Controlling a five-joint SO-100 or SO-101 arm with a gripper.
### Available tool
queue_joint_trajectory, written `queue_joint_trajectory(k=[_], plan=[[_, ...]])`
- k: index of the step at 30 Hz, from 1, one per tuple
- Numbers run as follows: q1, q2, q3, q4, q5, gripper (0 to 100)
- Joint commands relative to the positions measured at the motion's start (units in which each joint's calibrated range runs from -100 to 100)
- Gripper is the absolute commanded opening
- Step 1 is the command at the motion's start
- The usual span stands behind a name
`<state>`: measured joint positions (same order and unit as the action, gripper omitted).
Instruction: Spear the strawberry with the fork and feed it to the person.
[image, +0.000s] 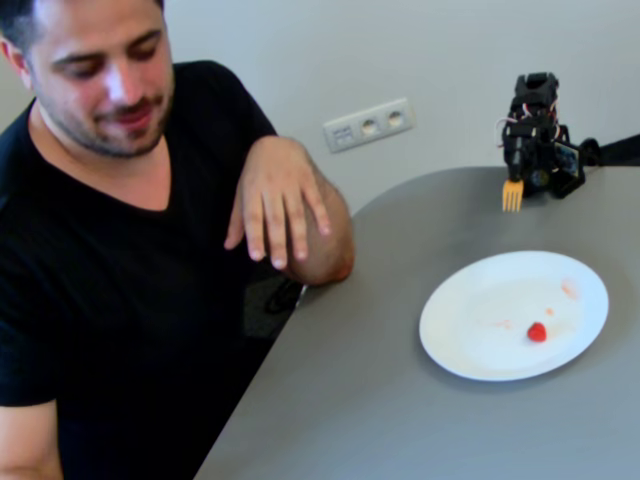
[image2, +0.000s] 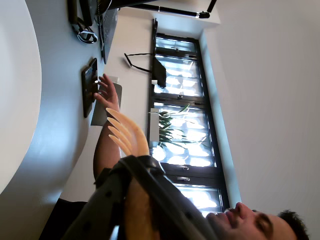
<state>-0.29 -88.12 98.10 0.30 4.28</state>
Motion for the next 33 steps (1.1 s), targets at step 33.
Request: queue_joint_trajectory(k=[33], plan=[[-4.1, 55.0, -48.9, 17.8, -10.3, 1]])
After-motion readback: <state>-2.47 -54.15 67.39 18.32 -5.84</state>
